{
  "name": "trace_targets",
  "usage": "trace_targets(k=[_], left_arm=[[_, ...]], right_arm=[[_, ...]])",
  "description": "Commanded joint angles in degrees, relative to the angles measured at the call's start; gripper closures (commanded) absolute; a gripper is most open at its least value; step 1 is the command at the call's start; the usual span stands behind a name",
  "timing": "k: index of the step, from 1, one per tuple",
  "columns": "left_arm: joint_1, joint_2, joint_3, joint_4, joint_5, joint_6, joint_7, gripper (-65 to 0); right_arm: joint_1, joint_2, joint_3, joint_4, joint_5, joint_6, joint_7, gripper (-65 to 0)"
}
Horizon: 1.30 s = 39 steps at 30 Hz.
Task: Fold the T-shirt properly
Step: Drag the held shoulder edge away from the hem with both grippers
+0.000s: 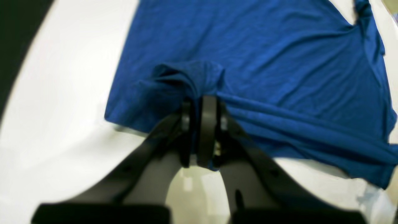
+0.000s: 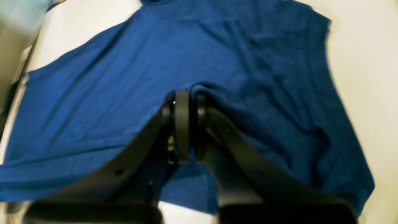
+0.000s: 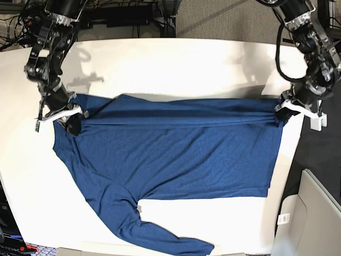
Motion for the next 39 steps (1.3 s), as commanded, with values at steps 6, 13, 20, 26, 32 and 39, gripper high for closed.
trace_targets(k=[6, 13, 20, 26, 32, 39], left_arm=[[-6.3, -1.1, 0.8, -9.5, -0.3, 0.0, -1.1, -0.2], [-9.0, -1.1, 0.8, -20.1, -0.3, 0.0, -6.1, -0.4], [-9.0, -1.5, 0.8, -23.0, -0.5, 0.0, -7.5, -9.4], [-8.5, -1.5, 0.6, -16.4, -0.5, 0.0, -7.2, -17.8], [-4.8, -3.2, 0.3, -15.0, -0.6, 0.1, -5.5, -18.1], [0.4, -3.2, 0.2, -12.1, -0.6, 0.1, -5.8, -19.1]], right_arm=[[6.7, 0.4, 0.1, -5.6, 0.9, 0.7, 1.7, -0.4], [10.8, 0.0, 0.1, -11.7, 0.9, 0.7, 1.8, -0.6], [10.7, 0.1, 0.1, -12.7, 0.9, 0.7, 1.8, -9.8], [7.9, 0.4, 0.0, -9.1, 1.2, 0.7, 1.4, -24.8], [1.9, 0.5, 0.2, -1.3, 1.2, 0.7, -0.7, -24.8], [-7.5, 2.8, 0.3, 7.7, 1.3, 0.7, -0.8, -24.8]])
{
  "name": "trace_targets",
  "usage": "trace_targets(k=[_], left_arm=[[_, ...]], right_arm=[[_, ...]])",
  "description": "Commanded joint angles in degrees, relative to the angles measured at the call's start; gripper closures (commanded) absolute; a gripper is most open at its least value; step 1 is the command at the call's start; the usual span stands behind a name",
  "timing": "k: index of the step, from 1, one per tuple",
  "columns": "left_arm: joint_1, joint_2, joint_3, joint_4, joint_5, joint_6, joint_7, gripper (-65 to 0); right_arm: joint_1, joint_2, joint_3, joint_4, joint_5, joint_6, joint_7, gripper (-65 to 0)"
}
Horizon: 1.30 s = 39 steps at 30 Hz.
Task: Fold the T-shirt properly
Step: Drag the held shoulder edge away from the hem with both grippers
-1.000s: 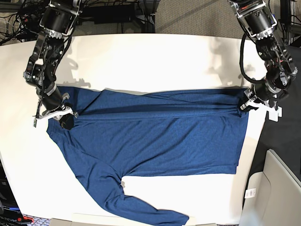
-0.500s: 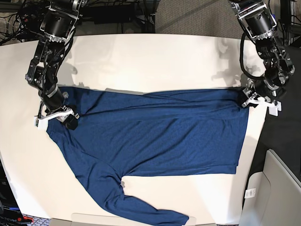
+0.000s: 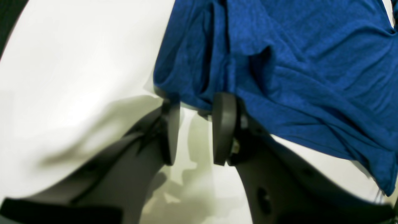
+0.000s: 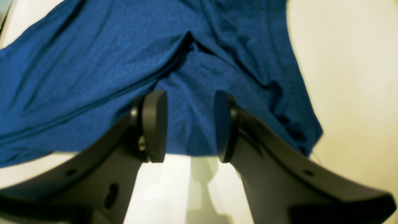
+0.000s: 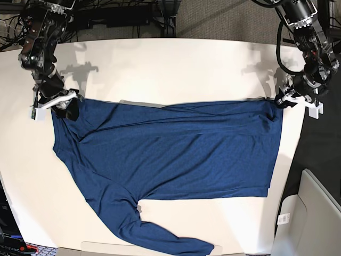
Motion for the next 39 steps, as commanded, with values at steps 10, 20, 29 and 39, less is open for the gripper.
trace_targets(k=[10, 20, 29, 39], left_arm=[[-3.9, 2.0, 0.3, -3.8, -0.6, -0.2, -0.2, -20.9], [-5.4, 1.9, -0.2, -5.4, -0.8, -0.2, 0.5, -20.6], [-1.6, 1.8, -3.0, 0.4, -0.7, -0.2, 3.2, -22.8], [-5.8, 2.7, -2.5, -7.6, -0.6, -0.2, 1.8, -23.5]], right_arm=[[-2.4, 0.0, 3.1, 1.6, 1.2, 0.7, 1.3, -24.8], [-3.2, -0.1, 3.1, 1.7, 1.2, 0.7, 1.3, -24.8], [-3.0, -0.2, 2.9, 1.6, 1.2, 0.7, 1.3, -24.8], [-3.2, -0.3, 3.0, 1.6, 1.2, 0.7, 1.3, -24.8]])
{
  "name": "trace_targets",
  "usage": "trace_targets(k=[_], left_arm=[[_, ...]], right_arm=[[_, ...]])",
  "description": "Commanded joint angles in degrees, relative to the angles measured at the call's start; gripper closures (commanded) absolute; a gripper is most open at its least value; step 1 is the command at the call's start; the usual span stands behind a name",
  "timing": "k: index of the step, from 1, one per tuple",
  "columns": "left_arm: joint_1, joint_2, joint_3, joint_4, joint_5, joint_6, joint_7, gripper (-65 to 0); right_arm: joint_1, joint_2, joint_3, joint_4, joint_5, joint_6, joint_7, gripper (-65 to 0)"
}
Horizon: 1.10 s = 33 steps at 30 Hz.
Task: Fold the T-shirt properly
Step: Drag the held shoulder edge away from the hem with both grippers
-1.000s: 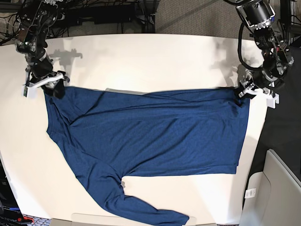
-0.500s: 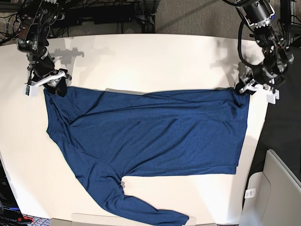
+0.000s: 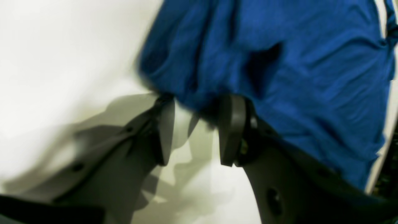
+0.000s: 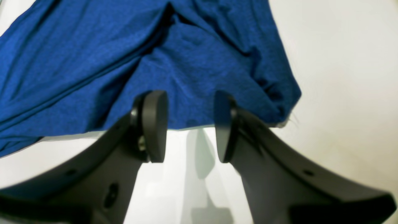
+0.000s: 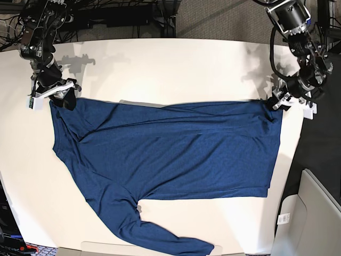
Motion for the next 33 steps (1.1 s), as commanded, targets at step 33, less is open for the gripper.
trace_targets(k=[33], left_arm=[[-2.9, 0.0, 3.0, 4.0, -0.5, -0.2, 0.5, -0.1]], right_arm=[[2.7, 0.0, 2.6, -8.9, 4.4, -6.0, 1.5, -24.9]])
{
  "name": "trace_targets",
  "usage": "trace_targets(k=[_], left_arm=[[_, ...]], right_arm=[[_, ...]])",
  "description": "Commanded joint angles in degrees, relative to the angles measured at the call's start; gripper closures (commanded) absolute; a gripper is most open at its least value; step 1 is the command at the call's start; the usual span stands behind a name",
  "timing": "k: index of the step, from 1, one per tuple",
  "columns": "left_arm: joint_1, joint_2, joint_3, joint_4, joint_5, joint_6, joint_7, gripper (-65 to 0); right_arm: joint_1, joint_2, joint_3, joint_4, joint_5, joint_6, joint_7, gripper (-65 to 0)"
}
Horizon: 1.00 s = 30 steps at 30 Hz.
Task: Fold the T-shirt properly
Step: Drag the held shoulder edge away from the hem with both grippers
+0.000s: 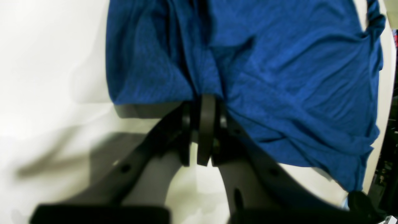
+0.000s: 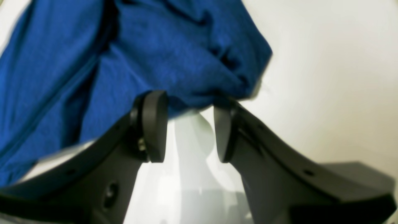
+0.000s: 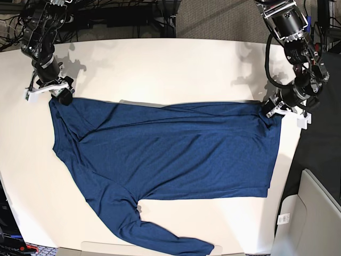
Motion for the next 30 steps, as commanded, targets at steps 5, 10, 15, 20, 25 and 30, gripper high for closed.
trace_targets(k=[5, 10, 15, 20, 25, 30], left_arm=[[-1.0, -0.9, 0.0, 0.7, -0.9, -0.2, -0.2, -0.1], [-1.0, -0.8, 0.0, 0.7, -0.9, -0.2, -0.2, -0.1], [-1.0, -0.8, 0.0, 0.6, -0.8, -0.2, -0.2, -0.1], [-0.8, -0.8, -0.2, 0.9, -0.9, -0.2, -0.2, 0.0], [0.8, -1.1, -0.2, 2.5, -0.9, -0.2, -0.2, 0.0], [3.7, -1.1, -0.3, 6.6, -0.9, -0.2, 1.0, 0.0]], right_arm=[[4.2, -1.4, 2.6, -4.8, 0.0, -0.3, -0.1, -24.9], [7.5, -1.8, 2.6, -8.6, 0.0, -0.3, -0.1, -24.8], [10.0, -3.3, 2.7, -10.7, 0.0, -0.2, -0.1, -21.0], [10.2, -3.8, 2.7, -10.3, 0.0, 0.2, -0.1, 0.0], [6.9, -3.5, 2.8, -7.1, 1.0, 2.7, -0.1, -0.3], [1.8, -2.2, 2.8, -4.0, 4.5, 9.0, -0.1, -0.3]])
